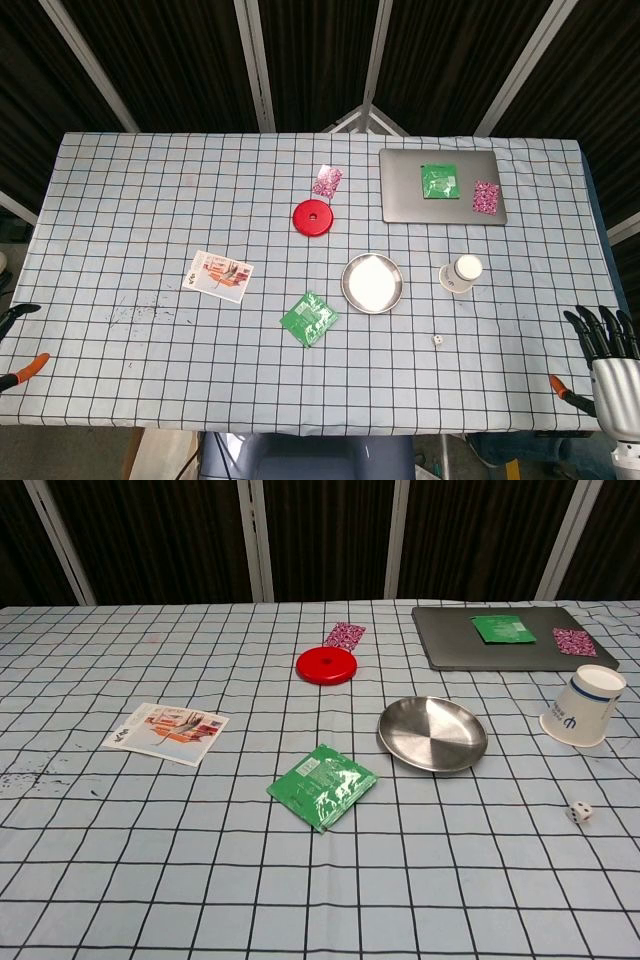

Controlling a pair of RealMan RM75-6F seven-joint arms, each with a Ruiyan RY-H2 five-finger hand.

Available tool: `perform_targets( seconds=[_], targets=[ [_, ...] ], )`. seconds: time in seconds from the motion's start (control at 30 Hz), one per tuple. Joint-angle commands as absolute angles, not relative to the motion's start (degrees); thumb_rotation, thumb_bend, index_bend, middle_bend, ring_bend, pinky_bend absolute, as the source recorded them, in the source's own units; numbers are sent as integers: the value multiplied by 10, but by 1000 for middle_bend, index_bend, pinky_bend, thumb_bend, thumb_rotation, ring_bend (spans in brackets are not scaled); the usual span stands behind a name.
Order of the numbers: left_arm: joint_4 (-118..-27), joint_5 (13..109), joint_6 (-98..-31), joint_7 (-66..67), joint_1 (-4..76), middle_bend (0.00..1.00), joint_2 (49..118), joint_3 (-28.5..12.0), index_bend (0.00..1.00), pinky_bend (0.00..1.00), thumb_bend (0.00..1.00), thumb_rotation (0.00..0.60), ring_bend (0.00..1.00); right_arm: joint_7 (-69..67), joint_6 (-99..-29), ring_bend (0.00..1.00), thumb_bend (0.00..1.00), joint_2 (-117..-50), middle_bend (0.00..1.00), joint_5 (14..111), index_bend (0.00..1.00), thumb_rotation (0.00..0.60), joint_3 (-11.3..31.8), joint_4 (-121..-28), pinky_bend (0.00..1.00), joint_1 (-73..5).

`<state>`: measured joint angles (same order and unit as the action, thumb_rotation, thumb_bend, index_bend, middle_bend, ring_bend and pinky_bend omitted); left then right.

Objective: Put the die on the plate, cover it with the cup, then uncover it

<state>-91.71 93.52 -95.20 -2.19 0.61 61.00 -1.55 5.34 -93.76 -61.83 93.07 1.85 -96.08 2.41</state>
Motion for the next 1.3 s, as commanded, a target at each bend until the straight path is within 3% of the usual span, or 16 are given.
perform_targets(
  seconds=[0.03,0.4,0.8,1.3],
  targets=[
    [-918,927,-941,-19,11,0,611,-18,300,128,236,600,0,53,-932,0,148,-619,140,928,196,600,17,-960,0,23],
    [-913,940,-956,-20,9,0,615,-18,300,128,236,600,0,75,-874,0,149,-638,140,938,211,600,-7,-964,0,4],
    [-902,948,-956,-11,14,0,627,-19,300,128,260,600,0,90,-798,12,149,-719,140,924,253,600,-16,-926,0,-28],
    [-906,934,-947,-7,17,0,627,-22,302,128,260,600,0,134,-705,14,148,-785,140,878,291,600,13,-889,0,-92]
  ],
)
